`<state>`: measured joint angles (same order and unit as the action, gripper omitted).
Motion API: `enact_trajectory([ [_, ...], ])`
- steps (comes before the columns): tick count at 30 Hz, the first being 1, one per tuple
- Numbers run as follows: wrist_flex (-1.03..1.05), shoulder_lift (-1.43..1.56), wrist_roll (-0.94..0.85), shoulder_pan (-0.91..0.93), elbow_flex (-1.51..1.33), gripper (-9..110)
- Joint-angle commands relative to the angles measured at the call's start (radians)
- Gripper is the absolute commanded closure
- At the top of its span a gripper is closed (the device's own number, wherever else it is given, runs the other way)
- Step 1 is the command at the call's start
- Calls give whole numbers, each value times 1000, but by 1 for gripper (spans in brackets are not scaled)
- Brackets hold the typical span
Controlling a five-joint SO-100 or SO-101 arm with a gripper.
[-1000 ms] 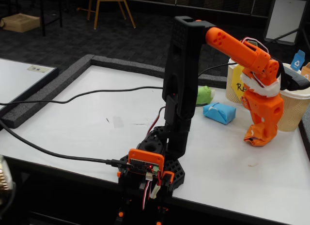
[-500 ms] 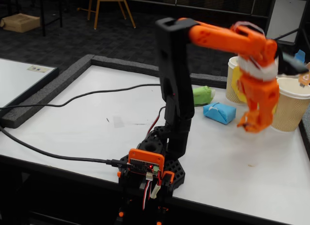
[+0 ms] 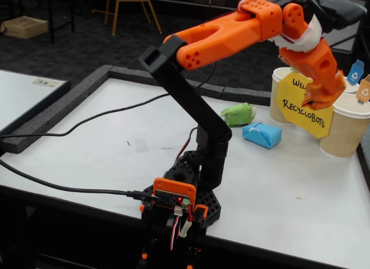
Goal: Sort rubbish by color.
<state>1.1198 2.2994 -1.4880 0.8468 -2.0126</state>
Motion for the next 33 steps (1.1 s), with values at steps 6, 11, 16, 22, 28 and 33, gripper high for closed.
enact_trajectory([
  [6,-351,-101,12,-17,184,101],
  [11,-503,-253,9,-17,250,101],
  [16,-615,-370,8,-28,287,101],
  [22,-738,-465,14,-60,298,101],
  [28,-782,-495,9,-83,301,101],
  [33,-796,-503,8,-81,301,98],
])
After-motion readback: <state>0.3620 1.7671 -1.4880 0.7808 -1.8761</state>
